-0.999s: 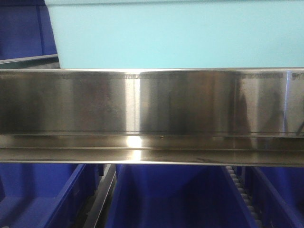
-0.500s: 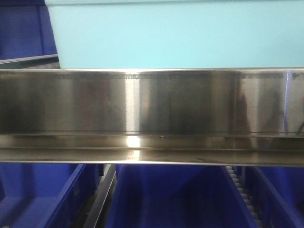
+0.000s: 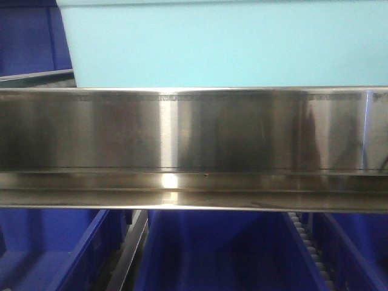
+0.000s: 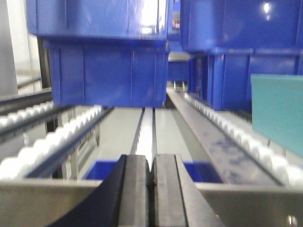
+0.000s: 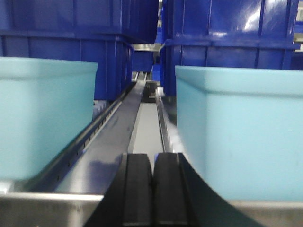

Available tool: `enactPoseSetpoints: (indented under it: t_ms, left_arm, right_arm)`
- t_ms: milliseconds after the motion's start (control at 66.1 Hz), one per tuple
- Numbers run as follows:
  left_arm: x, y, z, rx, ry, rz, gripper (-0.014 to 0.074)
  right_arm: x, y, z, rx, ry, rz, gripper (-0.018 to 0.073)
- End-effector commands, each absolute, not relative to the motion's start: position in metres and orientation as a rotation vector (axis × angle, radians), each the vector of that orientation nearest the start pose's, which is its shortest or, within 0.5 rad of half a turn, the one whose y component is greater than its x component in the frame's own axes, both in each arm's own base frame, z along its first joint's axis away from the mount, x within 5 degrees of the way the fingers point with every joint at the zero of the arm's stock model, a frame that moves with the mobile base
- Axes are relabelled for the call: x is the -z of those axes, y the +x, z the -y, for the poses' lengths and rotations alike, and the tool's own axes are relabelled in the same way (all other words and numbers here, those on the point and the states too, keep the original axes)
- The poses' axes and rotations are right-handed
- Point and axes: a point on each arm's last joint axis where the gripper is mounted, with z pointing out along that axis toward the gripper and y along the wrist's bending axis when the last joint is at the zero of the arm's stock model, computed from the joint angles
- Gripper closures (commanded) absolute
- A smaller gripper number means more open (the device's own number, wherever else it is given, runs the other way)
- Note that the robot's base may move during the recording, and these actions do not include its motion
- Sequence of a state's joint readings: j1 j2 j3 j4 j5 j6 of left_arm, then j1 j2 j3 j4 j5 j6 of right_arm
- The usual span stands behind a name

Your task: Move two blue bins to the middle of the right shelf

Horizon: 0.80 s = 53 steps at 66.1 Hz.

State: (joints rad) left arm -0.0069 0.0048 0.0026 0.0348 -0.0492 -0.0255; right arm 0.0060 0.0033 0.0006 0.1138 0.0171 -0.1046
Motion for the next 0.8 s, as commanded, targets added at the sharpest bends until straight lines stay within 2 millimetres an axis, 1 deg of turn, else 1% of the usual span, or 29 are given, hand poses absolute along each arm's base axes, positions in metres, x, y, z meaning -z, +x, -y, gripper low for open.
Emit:
enactPoseSetpoints:
  t_ms: [0, 45, 91, 151, 197, 242, 257, 288, 303, 363, 394, 439, 500, 515, 545, 560, 575, 651, 681, 757, 787]
  left_arm:
    - [-0.227, 0.054, 0.001, 0.01, 0.013, -1.33, 0.0707]
    - [-0.231, 0.053, 0.001, 0.011, 0.013, -1.288, 0.0707]
    - [-0.234, 0.052, 0.001, 0.011, 0.013, -1.272, 0.0707]
    - [-0.248, 0.049, 0.001, 0.01, 0.013, -1.244, 0.0707]
    - [-0.265, 0.044, 0.001, 0.008, 0.013, -1.23, 0.0707]
    - [-0.28, 0.04, 0.001, 0.0, 0.017, -1.229, 0.07]
    - [-0.282, 0.039, 0.001, -0.003, 0.019, -1.231, 0.0697]
    - [-0.291, 0.039, 0.001, -0.011, 0.023, -1.249, 0.068]
    - [-0.297, 0.039, 0.0, -0.017, 0.026, -1.264, 0.067]
    - [-0.319, 0.038, 0.0, -0.029, 0.028, -1.307, 0.061]
    - [-0.324, 0.041, 0.0, -0.032, 0.028, -1.339, 0.0577]
    - [-0.34, 0.044, -0.001, -0.033, 0.025, -1.372, 0.0507]
    - [-0.355, 0.051, -0.001, -0.035, 0.023, -1.423, 0.0393]
    - [-0.359, 0.053, -0.001, -0.036, 0.023, -1.431, 0.0371]
    - [-0.367, 0.058, -0.001, -0.036, 0.023, -1.448, 0.0329]
    - [-0.367, 0.061, -0.001, -0.036, 0.023, -1.462, 0.0309]
    - [-0.371, 0.064, -0.001, -0.037, 0.022, -1.472, 0.028]
    - [-0.383, 0.075, 0.0, -0.029, 0.03, -1.491, 0.0187]
    - [-0.387, 0.078, 0.0, -0.021, 0.033, -1.495, 0.0163]
    - [-0.391, 0.088, 0.004, 0.026, 0.053, -1.519, 0.0111]
    - [-0.393, 0.092, 0.007, 0.05, 0.067, -1.529, 0.0095]
  right_arm:
    - [-0.22, 0.055, 0.001, -0.003, 0.01, -1.41, 0.0718]
    - [-0.221, 0.055, 0.001, -0.002, 0.012, -1.393, 0.0718]
    - [-0.232, 0.053, 0.001, -0.002, 0.012, -1.362, 0.0718]
    - [-0.25, 0.049, 0.0, -0.005, 0.009, -1.33, 0.0718]
    - [-0.27, 0.042, 0.0, -0.009, 0.005, -1.302, 0.0718]
    - [-0.285, 0.037, -0.001, -0.013, 0.0, -1.291, 0.0718]
    - [-0.29, 0.035, -0.001, -0.014, -0.002, -1.289, 0.0718]
    - [-0.298, 0.031, -0.001, -0.017, -0.007, -1.3, 0.0718]
    - [-0.306, 0.029, -0.001, -0.018, -0.009, -1.297, 0.0718]
    - [-0.323, 0.027, -0.002, -0.024, -0.018, -1.339, 0.0715]
    - [-0.33, 0.027, -0.003, -0.025, -0.021, -1.355, 0.0698]
    - [-0.34, 0.03, -0.003, -0.028, -0.025, -1.385, 0.0637]
    - [-0.354, 0.034, -0.003, -0.029, -0.027, -1.401, 0.0511]
    - [-0.355, 0.037, -0.003, -0.029, -0.027, -1.411, 0.0461]
    - [-0.359, 0.04, -0.003, -0.029, -0.027, -1.416, 0.0392]
    - [-0.36, 0.041, -0.003, -0.029, -0.027, -1.42, 0.0358]
    - [-0.362, 0.044, -0.003, -0.029, -0.026, -1.425, 0.0308]
    - [-0.365, 0.053, -0.003, -0.028, -0.024, -1.444, 0.0153]
    - [-0.365, 0.057, -0.003, -0.028, -0.023, -1.455, 0.0099]
    - [-0.364, 0.065, -0.003, -0.028, -0.022, -1.476, 0.0018]
    - [-0.365, 0.067, -0.003, -0.027, -0.021, -1.476, 0.0003]
